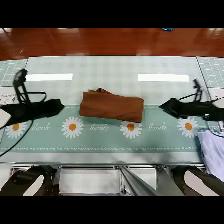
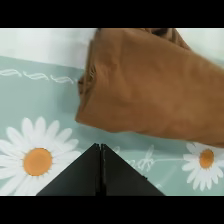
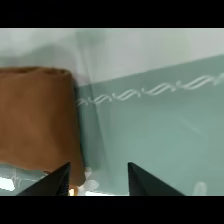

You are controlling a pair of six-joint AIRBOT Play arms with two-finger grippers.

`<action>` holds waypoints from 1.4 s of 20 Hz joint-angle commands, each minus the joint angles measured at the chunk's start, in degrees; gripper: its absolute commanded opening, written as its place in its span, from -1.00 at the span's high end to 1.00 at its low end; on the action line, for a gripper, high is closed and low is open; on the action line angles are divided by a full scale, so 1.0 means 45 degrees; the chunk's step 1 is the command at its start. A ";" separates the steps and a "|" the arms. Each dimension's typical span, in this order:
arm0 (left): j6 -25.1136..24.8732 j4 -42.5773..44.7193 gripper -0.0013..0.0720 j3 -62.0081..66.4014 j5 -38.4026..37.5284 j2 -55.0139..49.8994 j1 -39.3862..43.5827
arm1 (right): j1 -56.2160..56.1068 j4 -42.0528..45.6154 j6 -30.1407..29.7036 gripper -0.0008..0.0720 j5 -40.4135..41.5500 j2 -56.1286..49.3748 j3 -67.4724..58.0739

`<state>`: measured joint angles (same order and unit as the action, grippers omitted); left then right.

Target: Fold the shirts.

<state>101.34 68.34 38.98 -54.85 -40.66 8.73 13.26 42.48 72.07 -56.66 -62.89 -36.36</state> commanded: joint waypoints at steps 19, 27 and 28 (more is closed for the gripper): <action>0.0447 -0.0301 0.91 -0.0758 0.1423 -0.1205 0.1875 | -0.6217 -0.1350 -0.0049 0.92 -0.1545 -0.5999 -0.9190; 0.0447 -0.0534 0.91 -0.0753 0.1433 -0.1579 0.1875 | -0.3784 0.2448 0.3206 0.92 -0.5032 -0.5984 -1.6359; 0.0447 -0.0534 0.91 -0.0753 0.1438 -0.1579 0.1875 | -0.3322 0.2579 0.3449 0.92 -0.5425 -0.5984 -1.6708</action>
<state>103.42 66.30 35.57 -48.42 -47.53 17.15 -6.55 49.98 82.30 -74.06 -89.84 -103.72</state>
